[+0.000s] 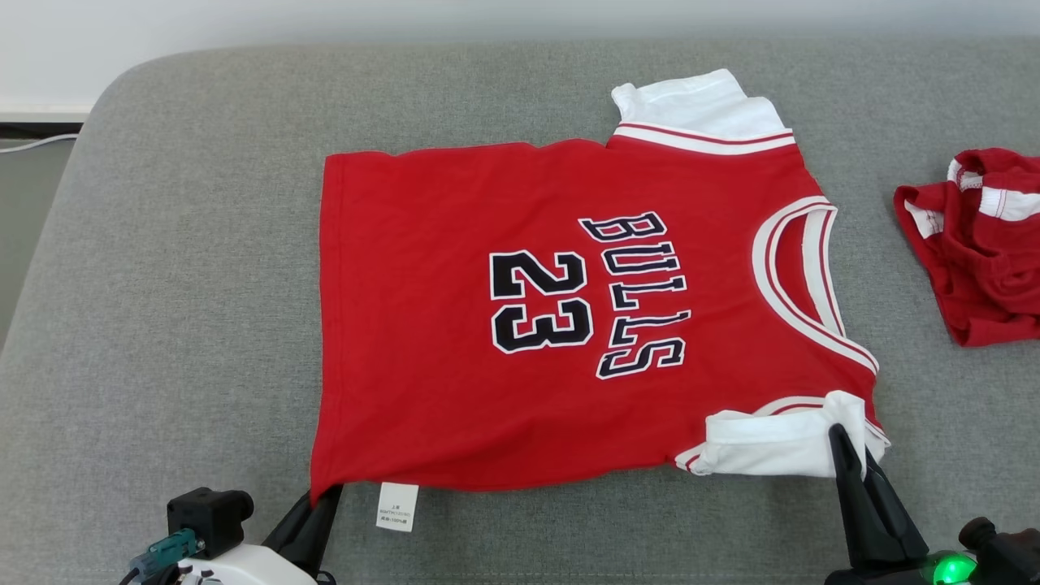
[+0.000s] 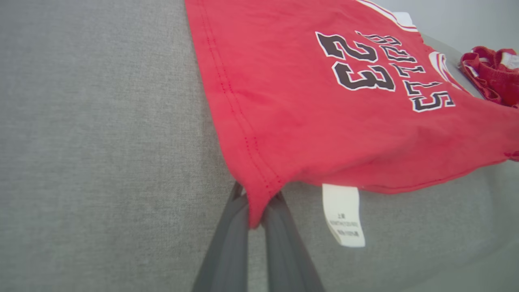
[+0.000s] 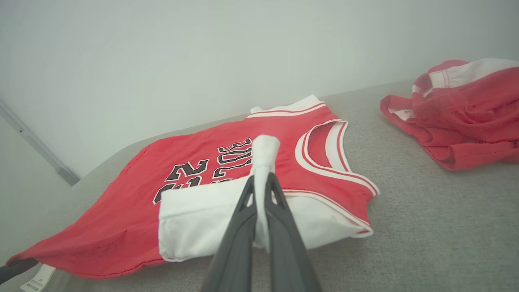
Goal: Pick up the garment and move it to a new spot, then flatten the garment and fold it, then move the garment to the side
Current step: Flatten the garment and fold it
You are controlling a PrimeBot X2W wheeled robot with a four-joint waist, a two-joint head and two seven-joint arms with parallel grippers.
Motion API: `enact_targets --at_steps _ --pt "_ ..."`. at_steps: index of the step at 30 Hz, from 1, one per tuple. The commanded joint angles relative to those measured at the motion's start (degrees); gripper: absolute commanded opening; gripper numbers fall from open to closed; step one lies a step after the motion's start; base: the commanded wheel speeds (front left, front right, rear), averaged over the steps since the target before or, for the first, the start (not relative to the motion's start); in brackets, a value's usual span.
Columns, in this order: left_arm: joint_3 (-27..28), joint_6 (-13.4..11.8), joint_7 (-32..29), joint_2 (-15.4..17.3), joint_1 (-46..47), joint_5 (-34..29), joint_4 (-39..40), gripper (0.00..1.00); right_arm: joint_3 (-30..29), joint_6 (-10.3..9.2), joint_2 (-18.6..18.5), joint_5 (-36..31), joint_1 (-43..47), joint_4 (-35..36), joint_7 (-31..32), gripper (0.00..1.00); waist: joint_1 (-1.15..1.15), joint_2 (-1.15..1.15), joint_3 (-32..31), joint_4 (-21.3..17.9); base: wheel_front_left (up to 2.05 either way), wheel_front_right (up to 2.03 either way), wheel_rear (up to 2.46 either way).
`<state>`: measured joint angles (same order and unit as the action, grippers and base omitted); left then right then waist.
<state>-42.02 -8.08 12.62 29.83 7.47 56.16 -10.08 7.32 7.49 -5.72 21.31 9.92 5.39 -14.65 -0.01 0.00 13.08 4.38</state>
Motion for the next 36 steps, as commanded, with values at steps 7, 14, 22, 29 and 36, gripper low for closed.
enact_targets --at_steps 7,14,22,29,36 --pt "2.7 0.7 0.1 2.5 2.4 0.6 0.7 0.00 1.4 0.00 -0.4 -0.4 0.0 1.8 -0.3 0.00 0.01 0.00 1.1 -0.8 0.00 0.00 0.00" --pt "2.7 0.7 -0.1 2.8 2.3 0.9 0.5 0.00 2.0 0.00 -0.3 0.8 0.0 -0.5 -0.3 0.00 0.01 0.00 0.7 -1.0 0.00 0.00 0.00" --pt "2.0 1.1 -1.9 3.3 1.5 1.9 1.8 0.00 1.5 0.00 -0.7 1.1 -0.2 0.0 -0.3 0.00 0.01 0.00 -1.2 -0.4 0.00 0.00 0.00" --pt "1.9 0.4 -3.3 4.6 1.0 2.2 4.0 0.00 1.4 0.00 -1.6 1.0 0.1 1.6 -0.3 0.00 0.01 0.00 -2.1 -0.2 0.00 0.00 0.00" --pt "2.5 0.3 -4.7 6.4 2.8 1.9 6.0 0.00 2.6 0.00 -2.9 1.0 -2.0 1.6 -0.3 0.00 0.01 0.00 -2.1 -0.3 0.00 0.00 0.00"
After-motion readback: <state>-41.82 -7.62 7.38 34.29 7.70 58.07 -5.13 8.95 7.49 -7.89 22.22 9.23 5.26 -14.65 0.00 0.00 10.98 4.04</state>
